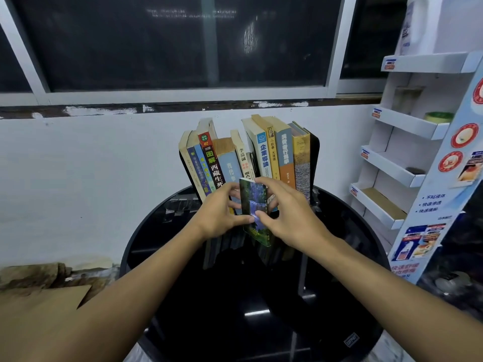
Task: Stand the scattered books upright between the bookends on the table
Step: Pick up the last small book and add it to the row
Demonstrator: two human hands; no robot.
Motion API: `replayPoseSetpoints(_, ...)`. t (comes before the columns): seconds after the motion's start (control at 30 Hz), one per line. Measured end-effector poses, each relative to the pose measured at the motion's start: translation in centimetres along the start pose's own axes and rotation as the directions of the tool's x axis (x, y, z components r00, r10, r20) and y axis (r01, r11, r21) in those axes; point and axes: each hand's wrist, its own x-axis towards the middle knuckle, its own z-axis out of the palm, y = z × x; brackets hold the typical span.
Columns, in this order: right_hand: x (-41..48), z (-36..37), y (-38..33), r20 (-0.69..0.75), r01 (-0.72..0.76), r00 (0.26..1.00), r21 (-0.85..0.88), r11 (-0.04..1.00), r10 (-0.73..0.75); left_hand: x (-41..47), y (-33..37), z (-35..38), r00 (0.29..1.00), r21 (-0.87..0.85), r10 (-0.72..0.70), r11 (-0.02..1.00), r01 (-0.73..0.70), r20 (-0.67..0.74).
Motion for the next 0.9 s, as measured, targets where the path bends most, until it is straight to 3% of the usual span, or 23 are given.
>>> replayPoseSetpoints(0.3, 0.0, -0.3, -0.6, -0.099, 0.005, 0.995, -0.059, 0.998, -0.011, 0.5, 0.5, 0.3, 0.999, 0.040, 0.044, 0.998, -0.045, 0.028)
replayPoseSetpoints(0.57, 0.0, -1.4, -0.8, -0.136, -0.012, 0.991, -0.095, 0.995, -0.001, 2.0, 2.3, -1.7, 0.958, 0.404, 0.276, 0.888, -0.220, -0.084)
replayPoseSetpoints(0.7, 0.0, -1.5, -0.8, -0.140, -0.018, 0.990, -0.110, 0.994, 0.002, 3.6, 3.9, -2.8, 0.912, 0.503, 0.377, 0.826, -0.253, -0.160)
replayPoseSetpoints(0.9, 0.4, -1.6, -0.8, -0.144, -0.008, 0.990, -0.114, 0.993, -0.008, 6.3, 4.9, -3.8, 0.954, 0.586, 0.280, 0.793, -0.168, -0.104)
